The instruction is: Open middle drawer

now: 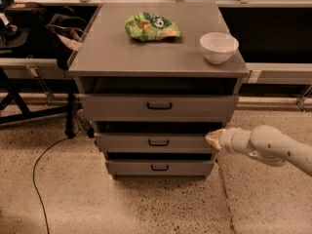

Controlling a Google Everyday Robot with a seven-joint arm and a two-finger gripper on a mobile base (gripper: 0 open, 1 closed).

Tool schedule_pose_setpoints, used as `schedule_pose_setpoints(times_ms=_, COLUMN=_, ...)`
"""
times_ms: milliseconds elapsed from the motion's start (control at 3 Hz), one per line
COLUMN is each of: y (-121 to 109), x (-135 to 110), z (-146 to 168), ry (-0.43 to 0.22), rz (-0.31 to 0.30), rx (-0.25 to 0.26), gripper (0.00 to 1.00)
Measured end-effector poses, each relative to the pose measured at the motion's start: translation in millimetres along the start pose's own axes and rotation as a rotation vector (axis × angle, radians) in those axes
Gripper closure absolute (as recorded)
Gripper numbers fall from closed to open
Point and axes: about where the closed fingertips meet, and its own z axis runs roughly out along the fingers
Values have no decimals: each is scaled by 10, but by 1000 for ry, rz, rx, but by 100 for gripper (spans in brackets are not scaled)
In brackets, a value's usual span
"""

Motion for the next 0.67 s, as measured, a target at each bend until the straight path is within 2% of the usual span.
schedule_pose_setpoints(times_ms=333, y=0, x=0, z=0, ry=0, rz=0, rx=0, gripper=100)
schedule_pose_setpoints(times_ms=667, y=-35, x=9, z=19, ry=-35, rz=30, rx=61, gripper=100)
